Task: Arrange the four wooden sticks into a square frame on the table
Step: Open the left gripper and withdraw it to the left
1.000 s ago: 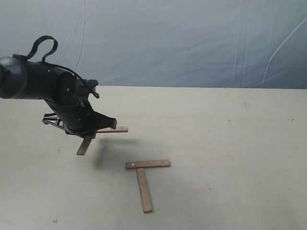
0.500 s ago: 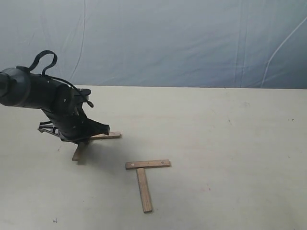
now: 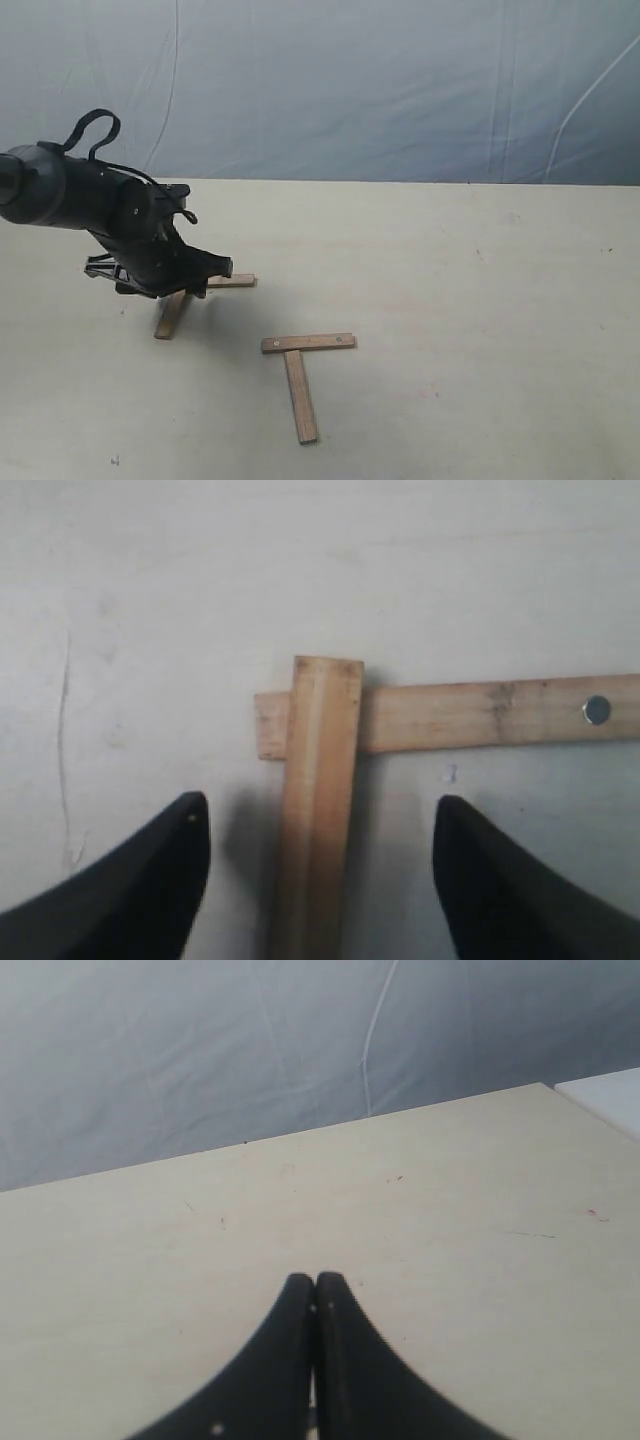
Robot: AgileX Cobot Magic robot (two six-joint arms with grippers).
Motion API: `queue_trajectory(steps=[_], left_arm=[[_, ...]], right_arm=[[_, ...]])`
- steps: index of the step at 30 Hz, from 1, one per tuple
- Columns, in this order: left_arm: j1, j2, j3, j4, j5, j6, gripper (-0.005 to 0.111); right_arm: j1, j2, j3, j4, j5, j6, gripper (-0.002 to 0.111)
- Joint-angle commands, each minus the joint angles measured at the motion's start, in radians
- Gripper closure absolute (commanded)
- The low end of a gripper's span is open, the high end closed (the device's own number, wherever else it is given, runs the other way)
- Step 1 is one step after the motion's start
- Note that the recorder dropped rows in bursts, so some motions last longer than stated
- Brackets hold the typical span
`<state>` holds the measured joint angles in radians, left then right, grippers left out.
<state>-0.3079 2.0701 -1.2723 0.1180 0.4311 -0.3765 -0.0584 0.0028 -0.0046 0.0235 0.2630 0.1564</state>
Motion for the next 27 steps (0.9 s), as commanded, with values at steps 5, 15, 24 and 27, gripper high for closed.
queue_trajectory(steps=[5,15,24,27], left_arm=[[0.037,-0.177,0.005,-0.035,0.081,0.039,0.106],[0.119,-0.585,0.378,-0.188,-0.122,0.175,0.107],[0.123,-1.112,0.805,-0.269,-0.431,0.175,0.107],[0.123,-1.283,0.917,-0.286,-0.462,0.175,0.107]], right_arm=[[0.002,-0.003,0.005,-0.001,-0.007,-0.004,0.109],[0.002,-0.003,0.005,-0.001,-0.007,-0.004,0.109],[0.002,-0.003,0.005,-0.001,-0.007,-0.004,0.109],[0.002,-0.003,0.005,-0.001,-0.011,-0.004,0.109]])
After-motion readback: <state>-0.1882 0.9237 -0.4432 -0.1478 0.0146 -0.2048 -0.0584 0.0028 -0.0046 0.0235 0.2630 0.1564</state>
